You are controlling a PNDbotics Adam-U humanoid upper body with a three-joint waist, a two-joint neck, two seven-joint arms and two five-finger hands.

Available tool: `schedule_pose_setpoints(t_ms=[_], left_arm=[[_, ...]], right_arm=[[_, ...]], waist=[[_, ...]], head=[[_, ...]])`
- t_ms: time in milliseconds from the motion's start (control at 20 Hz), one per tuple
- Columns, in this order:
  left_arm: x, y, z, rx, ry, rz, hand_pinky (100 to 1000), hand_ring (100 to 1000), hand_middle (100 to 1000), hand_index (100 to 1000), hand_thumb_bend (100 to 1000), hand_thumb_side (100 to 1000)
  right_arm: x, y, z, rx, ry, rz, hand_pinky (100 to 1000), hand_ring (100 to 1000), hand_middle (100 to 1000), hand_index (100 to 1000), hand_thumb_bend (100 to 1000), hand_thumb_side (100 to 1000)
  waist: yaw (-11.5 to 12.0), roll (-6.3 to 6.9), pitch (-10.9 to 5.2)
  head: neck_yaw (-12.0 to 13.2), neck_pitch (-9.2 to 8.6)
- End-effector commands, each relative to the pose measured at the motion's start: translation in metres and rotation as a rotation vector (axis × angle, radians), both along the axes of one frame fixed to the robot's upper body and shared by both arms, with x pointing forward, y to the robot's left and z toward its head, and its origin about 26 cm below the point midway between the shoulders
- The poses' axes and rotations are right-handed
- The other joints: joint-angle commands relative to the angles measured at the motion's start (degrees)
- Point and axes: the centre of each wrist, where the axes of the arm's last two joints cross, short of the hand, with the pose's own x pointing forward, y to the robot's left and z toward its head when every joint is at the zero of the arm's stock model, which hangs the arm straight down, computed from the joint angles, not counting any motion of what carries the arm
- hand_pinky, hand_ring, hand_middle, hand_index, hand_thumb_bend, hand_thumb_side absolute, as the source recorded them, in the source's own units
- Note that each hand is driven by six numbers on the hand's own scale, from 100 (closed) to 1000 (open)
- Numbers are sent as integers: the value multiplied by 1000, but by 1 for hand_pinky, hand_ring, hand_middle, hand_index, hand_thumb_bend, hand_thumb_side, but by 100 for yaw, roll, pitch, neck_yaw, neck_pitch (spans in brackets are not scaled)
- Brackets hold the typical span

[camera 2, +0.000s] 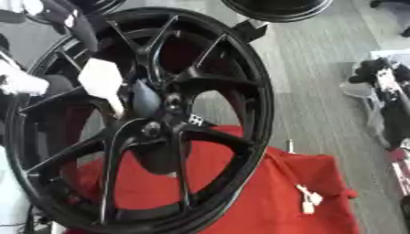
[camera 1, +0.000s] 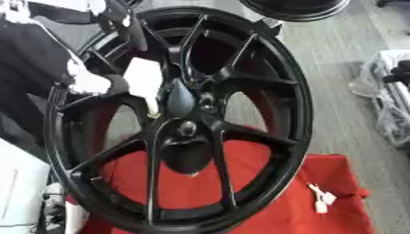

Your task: Pull the pin out of the wheel hub.

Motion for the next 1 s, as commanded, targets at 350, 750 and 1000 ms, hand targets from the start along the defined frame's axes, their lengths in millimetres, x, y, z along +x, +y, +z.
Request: schedule_pose_setpoints(t_ms=[350, 750, 1000], left_arm=[[2, -8, 8, 5, -37, 24, 852, 855, 817, 852, 344, 487], [10, -16, 1, 31, -42, 21, 856, 857, 820, 854, 387, 473], [14, -17, -2, 55, -70, 28, 859, 858, 821, 850, 423, 438]], right_arm=[[0, -3, 9, -38, -8, 2, 946, 631, 586, 656, 100, 611], [0, -3, 9, -38, -6, 5, 946, 632, 587, 656, 100, 610], [1, -2, 9, -39, -3, 7, 946, 632, 587, 656, 100, 610]], waist=[[-21, -17, -162], [-38, -15, -168], [-46, -14, -171]], head=[[-22, 35], [-9, 27], [14, 28]])
